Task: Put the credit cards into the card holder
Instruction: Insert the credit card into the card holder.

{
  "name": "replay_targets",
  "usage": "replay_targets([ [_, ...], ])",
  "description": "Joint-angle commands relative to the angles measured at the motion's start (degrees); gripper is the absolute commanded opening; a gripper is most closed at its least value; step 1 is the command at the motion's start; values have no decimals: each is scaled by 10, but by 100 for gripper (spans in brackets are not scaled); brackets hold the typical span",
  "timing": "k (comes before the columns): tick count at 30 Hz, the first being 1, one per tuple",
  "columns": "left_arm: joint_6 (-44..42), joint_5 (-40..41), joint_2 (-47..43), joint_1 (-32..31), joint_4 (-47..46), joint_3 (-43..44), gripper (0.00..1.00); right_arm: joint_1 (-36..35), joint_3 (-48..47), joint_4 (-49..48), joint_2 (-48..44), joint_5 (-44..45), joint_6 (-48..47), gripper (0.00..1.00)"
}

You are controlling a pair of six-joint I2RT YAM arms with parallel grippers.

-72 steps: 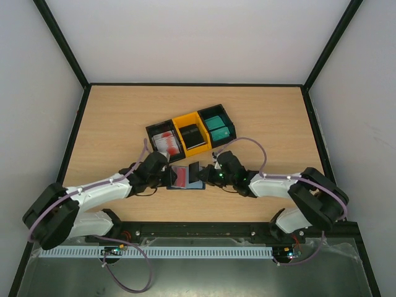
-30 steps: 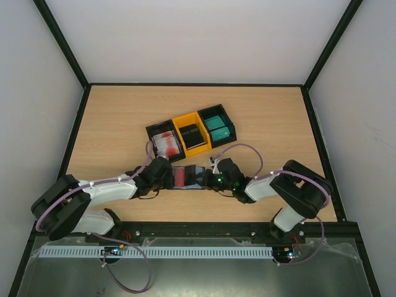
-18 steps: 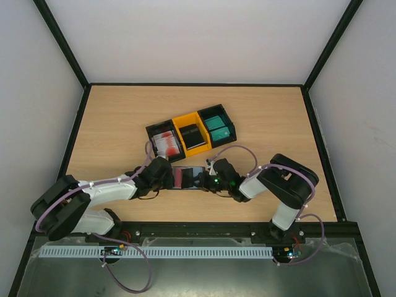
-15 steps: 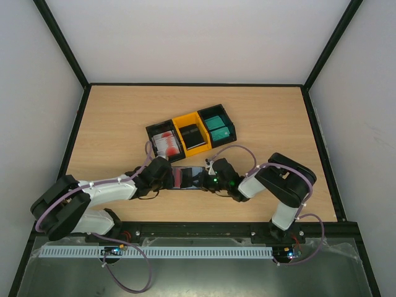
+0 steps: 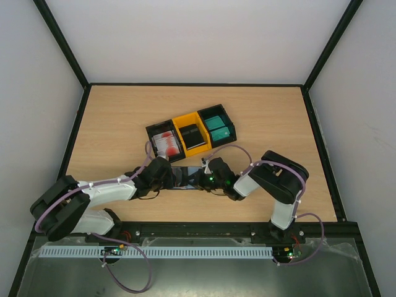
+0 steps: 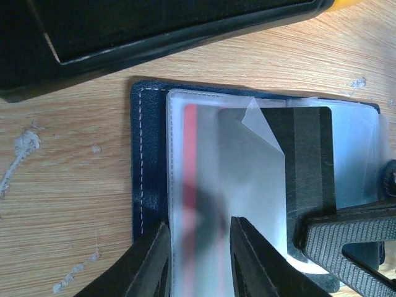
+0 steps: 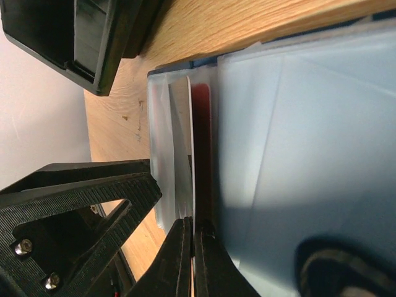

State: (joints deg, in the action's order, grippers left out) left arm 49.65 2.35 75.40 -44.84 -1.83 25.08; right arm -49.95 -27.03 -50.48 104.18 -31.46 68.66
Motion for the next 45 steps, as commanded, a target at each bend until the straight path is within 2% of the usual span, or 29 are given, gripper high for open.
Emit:
replay_targets([
  [1, 5, 1, 1, -3, 44, -21, 31, -7, -11, -5, 22, -3, 14, 2],
  [7, 9, 5, -6, -3, 47, -24, 33, -8, -20, -22, 43, -12, 32, 2],
  [13, 9, 6, -5, -3, 47, -26, 27, -8, -27, -36, 60, -21, 43, 2],
  [22, 11, 3, -5, -3, 41, -29, 24, -10, -31, -42, 59, -25, 38, 9],
  [26, 10, 3, -6, -3, 41, -30, 24, -10, -34, -20, 51, -20, 28, 16],
  [32, 9, 5, -7, -3, 40, -32, 24, -9, -33, 35, 15, 7, 7, 37],
  [34, 8, 5, -4, -3, 39, -32, 24, -10, -35, 58, 4, 18, -1, 41],
  [45, 6, 1, 1, -3, 33, -32, 24, -19, -68, 200, -29, 74, -41, 47],
])
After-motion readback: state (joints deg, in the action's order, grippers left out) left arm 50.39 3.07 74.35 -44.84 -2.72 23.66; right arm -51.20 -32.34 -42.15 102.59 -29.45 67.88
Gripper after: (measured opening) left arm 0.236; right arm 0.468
